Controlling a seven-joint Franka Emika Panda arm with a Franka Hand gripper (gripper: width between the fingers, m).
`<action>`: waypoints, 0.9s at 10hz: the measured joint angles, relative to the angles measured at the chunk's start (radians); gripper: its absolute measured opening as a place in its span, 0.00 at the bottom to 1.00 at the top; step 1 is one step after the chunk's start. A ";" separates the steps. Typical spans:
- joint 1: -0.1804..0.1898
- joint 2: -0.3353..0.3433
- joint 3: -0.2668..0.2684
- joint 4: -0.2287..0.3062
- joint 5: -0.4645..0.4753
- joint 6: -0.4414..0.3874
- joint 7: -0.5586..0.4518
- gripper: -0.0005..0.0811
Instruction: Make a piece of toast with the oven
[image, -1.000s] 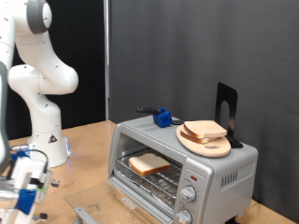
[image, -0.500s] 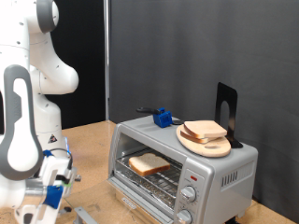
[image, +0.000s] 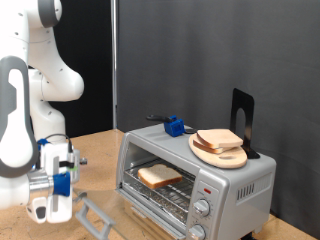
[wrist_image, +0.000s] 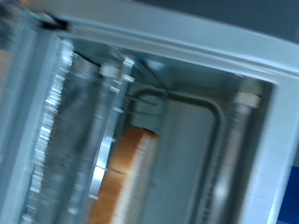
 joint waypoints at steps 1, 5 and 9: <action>0.000 -0.029 0.003 -0.019 0.026 -0.009 -0.002 1.00; 0.026 -0.152 0.055 -0.097 0.174 0.030 -0.015 1.00; 0.066 -0.254 0.120 -0.142 0.261 0.034 0.004 1.00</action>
